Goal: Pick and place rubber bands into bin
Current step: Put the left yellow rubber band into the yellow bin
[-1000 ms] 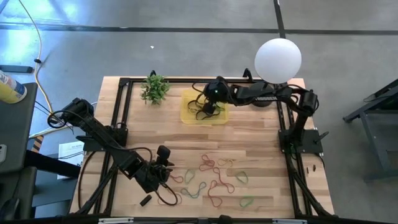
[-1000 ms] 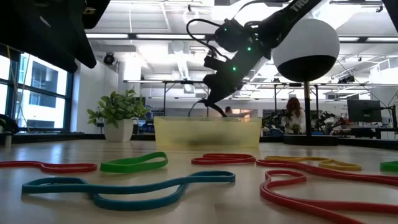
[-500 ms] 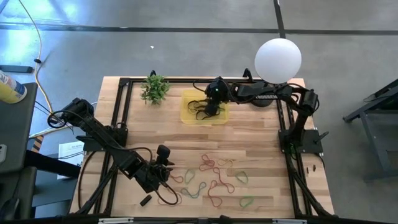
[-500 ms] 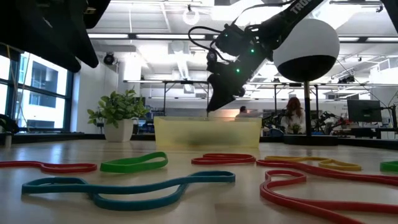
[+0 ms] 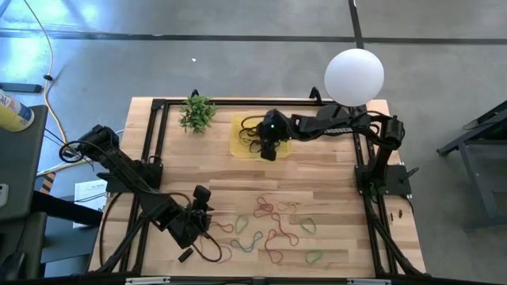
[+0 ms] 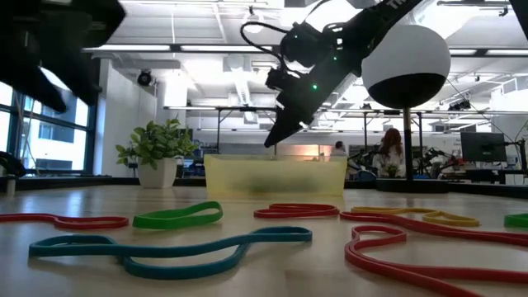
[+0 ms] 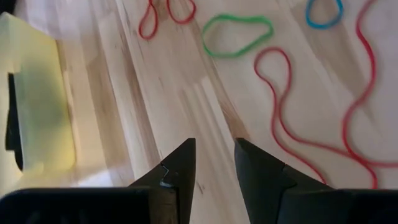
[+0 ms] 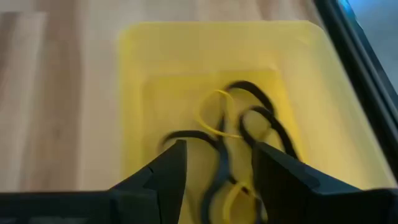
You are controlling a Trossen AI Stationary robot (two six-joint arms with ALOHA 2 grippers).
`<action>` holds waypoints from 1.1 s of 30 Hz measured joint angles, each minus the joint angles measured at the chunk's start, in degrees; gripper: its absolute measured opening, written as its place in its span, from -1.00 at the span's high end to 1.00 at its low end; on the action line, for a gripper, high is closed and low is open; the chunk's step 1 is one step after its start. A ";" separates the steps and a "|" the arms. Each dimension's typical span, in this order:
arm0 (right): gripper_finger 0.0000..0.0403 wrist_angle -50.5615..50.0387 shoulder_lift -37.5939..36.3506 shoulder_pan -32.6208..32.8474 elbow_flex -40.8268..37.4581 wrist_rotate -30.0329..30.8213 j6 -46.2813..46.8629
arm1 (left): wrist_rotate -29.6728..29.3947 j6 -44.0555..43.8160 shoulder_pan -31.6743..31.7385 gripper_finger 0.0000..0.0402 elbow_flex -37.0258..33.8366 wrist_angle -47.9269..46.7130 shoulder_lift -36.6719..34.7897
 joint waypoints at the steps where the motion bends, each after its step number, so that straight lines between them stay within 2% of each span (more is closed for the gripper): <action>1: 0.17 0.03 0.00 0.59 0.00 -0.27 -0.25 | 0.01 -1.03 -0.57 0.51 0.00 -0.80 0.00; 11: 0.29 3.10 -0.39 5.43 0.00 -3.13 -2.01 | 0.98 -3.20 -6.05 0.51 0.00 -4.61 0.00; 20: 0.28 5.79 -0.63 10.08 0.00 -5.97 -2.47 | 3.23 -4.59 -6.36 0.51 0.00 -10.14 0.00; 23: 0.27 5.89 -0.63 11.71 0.00 -5.99 -3.53 | 4.92 -4.57 -6.38 0.51 0.00 -11.61 0.00; 28: 0.30 5.72 -0.63 14.16 0.00 -6.01 -3.75 | 11.06 -4.83 -6.38 0.51 0.00 -13.58 0.00; 33: 0.31 5.52 -0.63 17.95 0.00 -6.15 -3.42 | 12.71 -7.64 -6.38 0.51 0.00 -15.95 0.00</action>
